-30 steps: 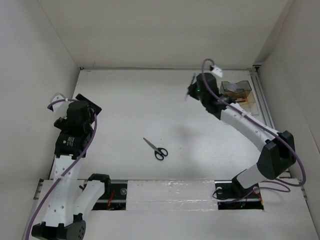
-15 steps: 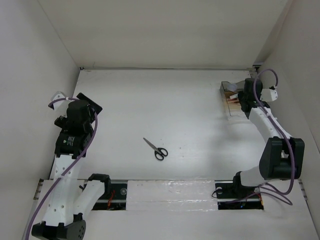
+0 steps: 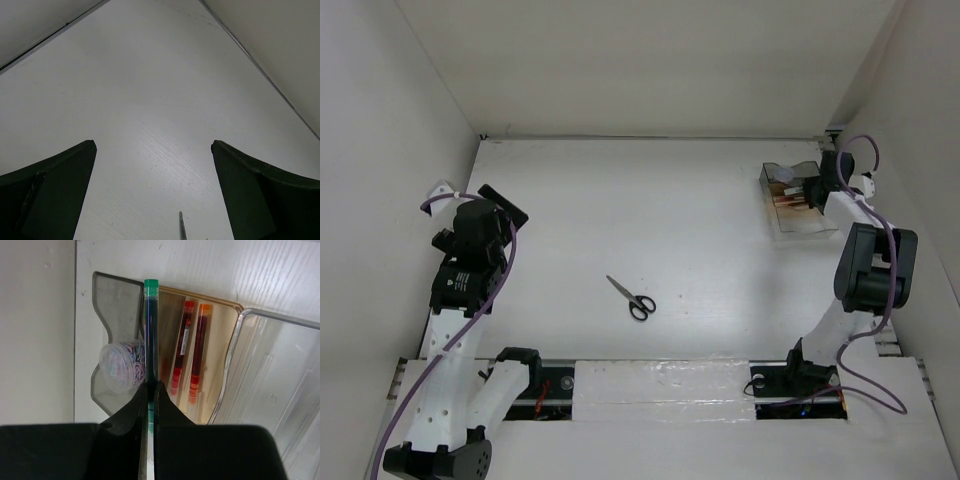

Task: Sort the stationery into containers
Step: Place the pen in the storage box.

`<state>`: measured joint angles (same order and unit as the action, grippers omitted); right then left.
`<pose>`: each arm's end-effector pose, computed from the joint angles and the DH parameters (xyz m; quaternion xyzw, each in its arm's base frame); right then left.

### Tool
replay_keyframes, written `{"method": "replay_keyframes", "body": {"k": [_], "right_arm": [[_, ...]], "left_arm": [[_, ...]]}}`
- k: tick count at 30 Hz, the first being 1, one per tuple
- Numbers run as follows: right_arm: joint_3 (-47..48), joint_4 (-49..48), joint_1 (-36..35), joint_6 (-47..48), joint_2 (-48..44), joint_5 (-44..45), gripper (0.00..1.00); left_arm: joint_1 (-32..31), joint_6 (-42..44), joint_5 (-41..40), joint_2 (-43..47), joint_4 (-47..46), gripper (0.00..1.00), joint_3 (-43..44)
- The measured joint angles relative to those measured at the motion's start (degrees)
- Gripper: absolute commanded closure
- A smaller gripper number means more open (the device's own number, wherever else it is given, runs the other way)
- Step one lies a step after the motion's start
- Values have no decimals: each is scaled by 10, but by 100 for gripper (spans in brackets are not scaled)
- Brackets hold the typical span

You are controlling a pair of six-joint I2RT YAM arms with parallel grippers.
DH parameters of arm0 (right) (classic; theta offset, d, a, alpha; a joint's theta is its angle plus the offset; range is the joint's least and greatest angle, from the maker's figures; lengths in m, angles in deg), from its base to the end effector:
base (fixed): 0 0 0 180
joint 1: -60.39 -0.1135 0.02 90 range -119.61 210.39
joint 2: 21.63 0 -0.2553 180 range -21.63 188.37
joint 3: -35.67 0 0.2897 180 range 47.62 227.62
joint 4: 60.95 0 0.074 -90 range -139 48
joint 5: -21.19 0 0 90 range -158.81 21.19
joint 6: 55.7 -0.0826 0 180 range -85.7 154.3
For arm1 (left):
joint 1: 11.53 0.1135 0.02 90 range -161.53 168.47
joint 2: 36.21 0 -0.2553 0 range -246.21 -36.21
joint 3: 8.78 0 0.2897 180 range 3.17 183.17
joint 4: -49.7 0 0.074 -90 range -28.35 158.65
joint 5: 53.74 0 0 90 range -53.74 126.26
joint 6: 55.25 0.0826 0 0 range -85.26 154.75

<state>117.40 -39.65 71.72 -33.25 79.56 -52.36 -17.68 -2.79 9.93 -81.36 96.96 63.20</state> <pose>0.4452 -0.1131 0.1674 0.6176 0.6570 0.0796 0.4250 0.2397 0.0110 0.3736 -0.3414 0.7347 -0.0331 0.5852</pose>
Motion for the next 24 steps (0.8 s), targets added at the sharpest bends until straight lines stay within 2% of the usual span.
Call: {"method": "replay_keyframes", "body": {"k": [6,9,13,16,18,22,24], "right_arm": [[3,-9,-1,-10,15,-20,100],[3,-12,-1,-14,17,-24,89],[3,-15,-2,-17,26,-33,58],[3,-17,-2,-19,35,-38,53],[2,-17,-4,-20,35,-38,45],[2,-23,-10,-20,34,-35,44],[1,-23,-16,-19,26,-33,34]], "left_arm": [[0,3,9,0,-3,0,0],[0,5,11,0,-4,0,0],[0,7,15,0,-5,0,0],[0,9,16,0,-8,0,0],[0,10,17,-1,-9,0,0],[0,11,20,-4,-13,0,0],[0,11,22,-8,-13,0,0]]}}
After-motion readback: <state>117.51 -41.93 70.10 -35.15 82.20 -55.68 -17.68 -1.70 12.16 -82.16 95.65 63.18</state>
